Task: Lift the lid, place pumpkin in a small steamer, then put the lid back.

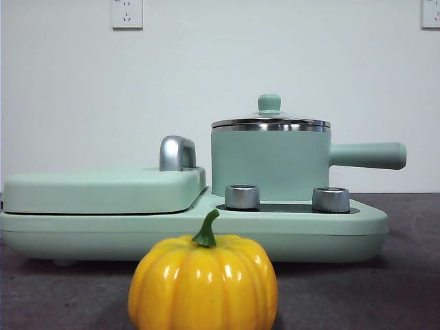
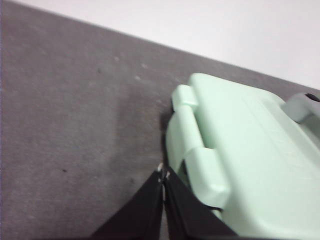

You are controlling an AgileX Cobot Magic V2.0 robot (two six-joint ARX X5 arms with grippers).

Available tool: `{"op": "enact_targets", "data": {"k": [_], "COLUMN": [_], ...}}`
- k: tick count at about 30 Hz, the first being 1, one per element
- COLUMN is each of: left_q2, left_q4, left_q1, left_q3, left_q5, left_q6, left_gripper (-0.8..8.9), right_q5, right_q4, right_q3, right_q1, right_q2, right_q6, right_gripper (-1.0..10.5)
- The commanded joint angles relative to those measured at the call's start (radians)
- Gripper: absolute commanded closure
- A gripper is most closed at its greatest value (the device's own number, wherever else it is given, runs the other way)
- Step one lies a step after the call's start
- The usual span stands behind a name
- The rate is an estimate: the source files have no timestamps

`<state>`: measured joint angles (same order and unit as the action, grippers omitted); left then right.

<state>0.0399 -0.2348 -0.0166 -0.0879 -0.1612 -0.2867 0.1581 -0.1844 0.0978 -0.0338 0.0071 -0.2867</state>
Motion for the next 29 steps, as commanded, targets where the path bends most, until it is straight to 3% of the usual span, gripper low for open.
{"op": "enact_targets", "data": {"k": [1,5,10,17,24,29], "left_q2": [0.028,0.098,0.234,0.409,0.552,0.604], "left_q4": [-0.020,-0.047,-0.105,-0.242,-0.393,-0.415], "left_q1": [-0.016,-0.040,-0.059,-0.092,-0.141,-0.176], "left_q3": [-0.092,-0.208,-0.365,-0.565,-0.750,-0.800], "left_q5": [-0.006,-0.027,-0.139,-0.282,-0.395,-0.494], "left_q6": [-0.022,-0.037,-0.037,0.042,0.119,0.145], "left_gripper": [8.05,8.05,8.05,8.05,8.05,8.05], "right_q5": [0.004,0.047,0.153,0.320,0.481,0.547], "right_q4": [-0.039,-0.157,-0.297,-0.510,-0.685,-0.702], "right_q3": [0.093,0.227,0.417,0.648,0.823,0.859], "right_q1": [-0.004,-0.004,-0.004,-0.004,-0.004,-0.004], "right_q2": [0.002,0.038,0.124,0.256,0.397,0.437], "right_q6": [-0.077,-0.096,-0.082,0.026,0.191,0.217], "right_gripper": [9.4,9.4,9.4,9.4,9.4,9.4]}}
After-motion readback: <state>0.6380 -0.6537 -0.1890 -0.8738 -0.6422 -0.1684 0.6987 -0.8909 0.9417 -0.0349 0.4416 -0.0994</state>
